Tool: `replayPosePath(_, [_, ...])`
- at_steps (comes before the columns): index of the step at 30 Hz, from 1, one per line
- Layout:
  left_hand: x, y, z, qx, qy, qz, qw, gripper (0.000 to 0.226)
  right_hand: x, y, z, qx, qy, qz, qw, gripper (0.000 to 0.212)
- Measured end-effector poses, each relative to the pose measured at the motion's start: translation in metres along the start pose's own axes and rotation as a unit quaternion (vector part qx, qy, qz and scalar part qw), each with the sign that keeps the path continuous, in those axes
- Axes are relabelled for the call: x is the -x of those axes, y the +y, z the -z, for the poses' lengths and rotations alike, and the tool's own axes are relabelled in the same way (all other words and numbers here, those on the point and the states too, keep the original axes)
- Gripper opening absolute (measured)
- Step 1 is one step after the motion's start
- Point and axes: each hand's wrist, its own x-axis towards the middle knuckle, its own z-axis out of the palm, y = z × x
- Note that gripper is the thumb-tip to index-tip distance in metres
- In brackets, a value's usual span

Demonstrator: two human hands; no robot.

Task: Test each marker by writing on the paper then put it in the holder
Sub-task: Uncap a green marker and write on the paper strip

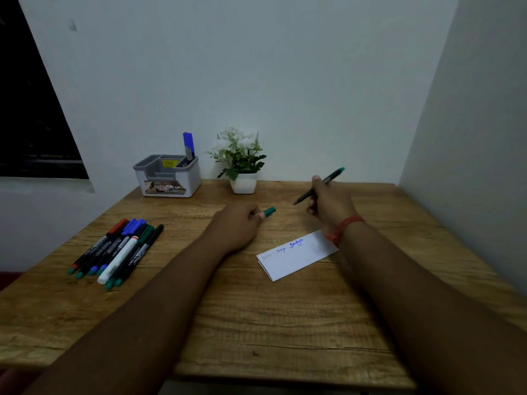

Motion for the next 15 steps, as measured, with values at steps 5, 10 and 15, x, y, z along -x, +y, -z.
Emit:
replayPosePath(5, [0.002, 0.009, -0.008, -0.043, 0.039, -0.038, 0.998, 0.016, 0.007, 0.004, -0.007, 0.065, -0.035, 0.032, 0.997, 0.032])
replayPosePath(10, [-0.005, 0.005, -0.016, -0.106, 0.010, -0.032, 0.994, 0.015, 0.008, 0.006, -0.002, 0.069, -0.042, 0.036, 0.996, 0.031])
replayPosePath(15, [-0.009, 0.000, -0.017, -0.135, 0.018, -0.023, 0.990, 0.022, 0.005, 0.008, -0.002, 0.062, -0.043, 0.034, 0.997, 0.029])
